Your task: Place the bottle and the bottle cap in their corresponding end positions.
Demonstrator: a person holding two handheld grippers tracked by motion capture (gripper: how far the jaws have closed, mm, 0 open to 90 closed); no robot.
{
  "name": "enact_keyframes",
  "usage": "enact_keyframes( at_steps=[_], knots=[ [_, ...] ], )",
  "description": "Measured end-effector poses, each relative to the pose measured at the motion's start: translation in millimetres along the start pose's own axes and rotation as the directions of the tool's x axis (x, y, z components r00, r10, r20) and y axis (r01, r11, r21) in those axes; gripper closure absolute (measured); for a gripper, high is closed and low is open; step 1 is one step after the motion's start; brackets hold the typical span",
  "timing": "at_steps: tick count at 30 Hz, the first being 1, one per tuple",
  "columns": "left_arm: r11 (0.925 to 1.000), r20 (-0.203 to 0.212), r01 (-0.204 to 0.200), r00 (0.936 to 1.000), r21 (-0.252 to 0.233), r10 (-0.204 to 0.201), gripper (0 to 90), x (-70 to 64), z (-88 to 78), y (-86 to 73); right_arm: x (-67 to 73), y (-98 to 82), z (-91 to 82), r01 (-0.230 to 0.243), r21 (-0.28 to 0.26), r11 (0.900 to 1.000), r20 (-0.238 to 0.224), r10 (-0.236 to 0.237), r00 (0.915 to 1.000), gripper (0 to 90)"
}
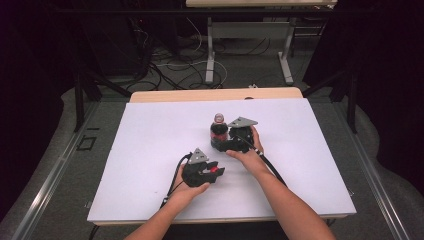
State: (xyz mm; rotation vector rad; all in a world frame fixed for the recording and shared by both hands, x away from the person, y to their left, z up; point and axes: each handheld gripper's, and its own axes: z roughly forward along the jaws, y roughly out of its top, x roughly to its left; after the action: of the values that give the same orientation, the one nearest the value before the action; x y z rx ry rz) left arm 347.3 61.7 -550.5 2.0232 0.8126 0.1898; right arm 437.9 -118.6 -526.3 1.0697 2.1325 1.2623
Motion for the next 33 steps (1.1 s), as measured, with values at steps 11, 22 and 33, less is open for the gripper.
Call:
enact_keyframes(
  at_steps=[11, 22, 33],
  knots=[
    [0.9987, -0.023, 0.013, 0.9997, 0.049, -0.012, 60.9, 4.2, 19.2, -3.0, -13.0, -6.6, -15.8, -0.039, -0.019, 0.999, 0.007, 0.039, 0.9992, 8.5],
    [0.9981, -0.046, 0.046, 0.9980, 0.042, -0.044, 39.6, 8.5, 15.1, -1.3, -16.4, -9.6, -28.7, -0.048, -0.025, 0.999, -0.002, 0.048, 0.9988, 3.7],
    [0.9969, -0.085, 0.077, 0.9933, -0.011, -0.078, 28.8, 32.8, -32.9, 7.4, -12.3, -13.1, -55.3, -0.019, -0.036, 0.999, 0.010, 0.019, 0.9998, 2.1]
  ],
)
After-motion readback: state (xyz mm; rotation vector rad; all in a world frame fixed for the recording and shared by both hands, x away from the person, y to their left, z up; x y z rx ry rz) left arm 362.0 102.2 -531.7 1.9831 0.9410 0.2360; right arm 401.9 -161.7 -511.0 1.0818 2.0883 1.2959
